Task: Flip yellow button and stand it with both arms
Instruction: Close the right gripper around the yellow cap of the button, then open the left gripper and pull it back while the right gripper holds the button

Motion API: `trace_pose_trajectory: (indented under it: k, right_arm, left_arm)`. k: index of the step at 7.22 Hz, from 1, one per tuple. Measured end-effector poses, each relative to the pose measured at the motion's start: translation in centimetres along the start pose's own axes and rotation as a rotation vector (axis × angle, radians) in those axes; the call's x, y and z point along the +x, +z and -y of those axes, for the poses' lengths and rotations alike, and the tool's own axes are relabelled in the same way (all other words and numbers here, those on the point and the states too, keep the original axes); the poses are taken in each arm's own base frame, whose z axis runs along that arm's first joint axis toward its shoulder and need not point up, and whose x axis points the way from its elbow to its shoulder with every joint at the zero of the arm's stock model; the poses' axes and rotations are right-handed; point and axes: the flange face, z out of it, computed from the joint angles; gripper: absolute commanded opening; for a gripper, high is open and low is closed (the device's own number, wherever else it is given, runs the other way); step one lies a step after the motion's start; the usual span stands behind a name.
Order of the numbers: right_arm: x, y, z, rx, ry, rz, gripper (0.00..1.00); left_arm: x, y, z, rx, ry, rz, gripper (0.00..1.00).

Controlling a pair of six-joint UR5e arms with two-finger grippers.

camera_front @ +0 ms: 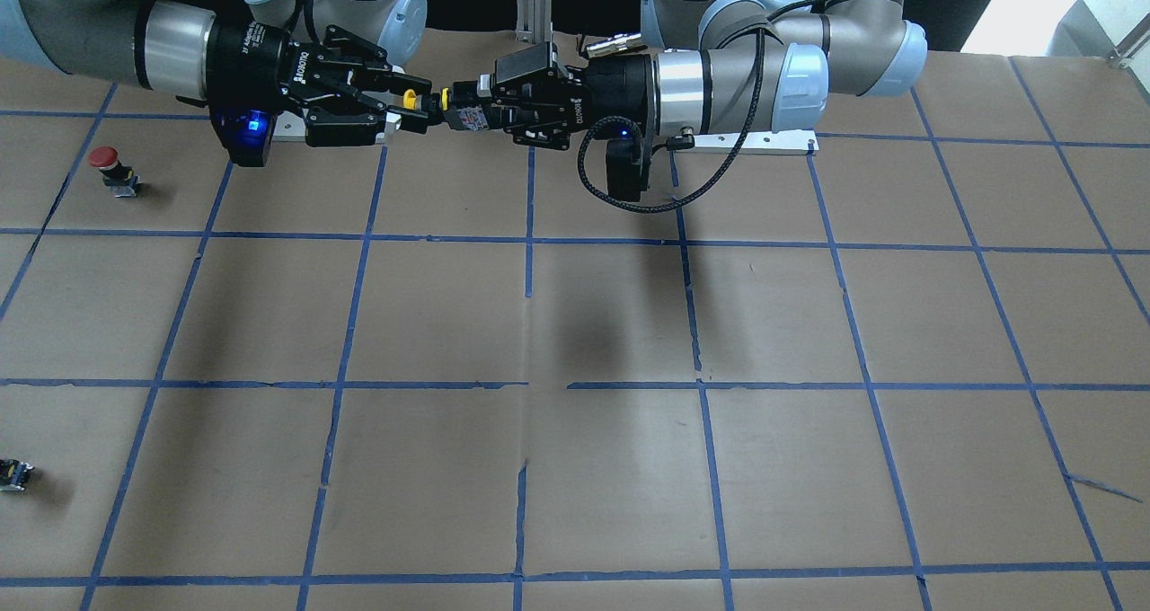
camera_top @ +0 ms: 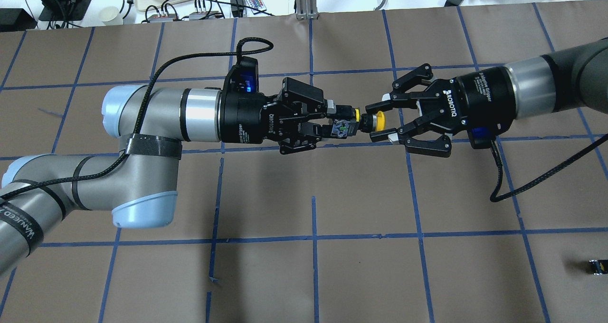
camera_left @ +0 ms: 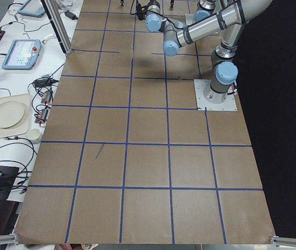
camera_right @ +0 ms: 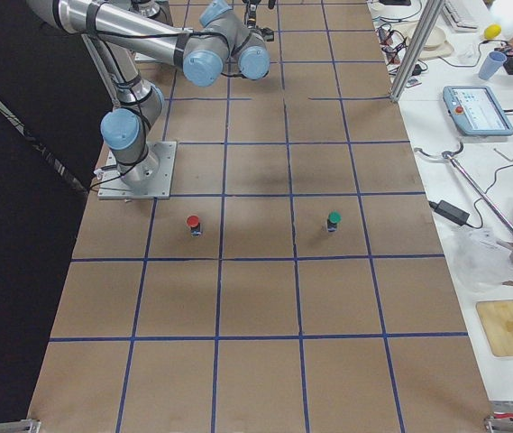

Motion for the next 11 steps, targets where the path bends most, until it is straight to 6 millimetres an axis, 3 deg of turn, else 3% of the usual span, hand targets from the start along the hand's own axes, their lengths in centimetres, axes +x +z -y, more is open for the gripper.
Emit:
trace_pose_trajectory:
  k: [2,3,4,5,6,11]
  right_arm:
    - [0.02,0.0,-0.01,0.0,0.001,-0.001,0.08]
    - [0.04,-0.01,-0.03,-0.001,0.002,-0.001,0.07]
    - [0.05,-0.02,-0.02,-0.002,0.004,0.0,0.06]
    - [0.05,-0.03,0.0,-0.002,0.006,0.0,0.06]
    - [0.05,-0.05,0.01,-0.002,0.007,0.0,0.05]
    - [-0.1,-0.57,-0.08,0.005,0.009,0.004,0.04]
  left_arm:
    - [0.14,-0.02,-0.14,0.0,0.002,0.0,0.07]
    - [0.24,-0.04,-0.22,0.001,0.002,0.0,0.2]
    - [0.25,-0.04,-0.22,0.002,0.002,0.002,0.24]
    - [0.27,-0.05,-0.19,0.004,0.001,0.004,0.48]
    - [0.38,-0.11,-0.16,0.006,-0.001,0.005,0.99]
    - [0.98,-0.74,0.24,0.021,-0.031,0.001,1.0]
